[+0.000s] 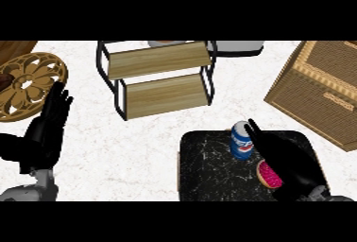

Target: Pick the cupcake from the tray and place it in the tiered shelf

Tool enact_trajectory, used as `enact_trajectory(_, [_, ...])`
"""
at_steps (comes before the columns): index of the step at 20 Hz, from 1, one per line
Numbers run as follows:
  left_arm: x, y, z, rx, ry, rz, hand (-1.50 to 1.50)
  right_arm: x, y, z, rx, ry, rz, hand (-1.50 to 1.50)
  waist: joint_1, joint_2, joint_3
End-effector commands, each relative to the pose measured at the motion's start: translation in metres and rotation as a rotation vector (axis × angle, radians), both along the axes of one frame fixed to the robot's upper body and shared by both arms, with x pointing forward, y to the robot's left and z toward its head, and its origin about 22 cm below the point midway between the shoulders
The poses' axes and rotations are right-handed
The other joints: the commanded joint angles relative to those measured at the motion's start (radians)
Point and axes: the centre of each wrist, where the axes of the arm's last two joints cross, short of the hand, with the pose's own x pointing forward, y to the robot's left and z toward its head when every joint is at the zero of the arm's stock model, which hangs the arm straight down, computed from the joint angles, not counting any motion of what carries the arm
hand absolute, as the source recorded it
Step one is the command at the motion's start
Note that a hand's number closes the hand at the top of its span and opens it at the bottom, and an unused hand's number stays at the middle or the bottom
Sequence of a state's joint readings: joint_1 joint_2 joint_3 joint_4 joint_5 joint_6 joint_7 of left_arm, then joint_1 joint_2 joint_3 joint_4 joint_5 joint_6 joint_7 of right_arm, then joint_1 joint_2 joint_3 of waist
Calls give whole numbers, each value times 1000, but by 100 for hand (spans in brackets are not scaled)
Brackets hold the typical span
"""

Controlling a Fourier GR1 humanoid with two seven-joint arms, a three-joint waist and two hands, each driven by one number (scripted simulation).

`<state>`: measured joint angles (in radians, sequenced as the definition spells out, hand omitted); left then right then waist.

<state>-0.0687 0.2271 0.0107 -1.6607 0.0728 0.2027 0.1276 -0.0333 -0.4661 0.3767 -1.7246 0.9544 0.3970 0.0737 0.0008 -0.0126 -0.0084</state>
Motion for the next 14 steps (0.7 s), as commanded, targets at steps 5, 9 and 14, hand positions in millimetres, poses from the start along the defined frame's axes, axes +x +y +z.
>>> enact_trajectory(5, [-3,-6,2,-10,-4,-9,0,-2,-22,-29,-99,28,98,150,3,13,9])
enact_trajectory(9, [5,-2,14,17,11,-11,0,-5,55,-35,-80,-84,60,150,7,13,8])
enact_trajectory(14, [8,-7,9,-1,-7,-18,0,-29,155,-39,-5,-38,-204,150,23,17,7])
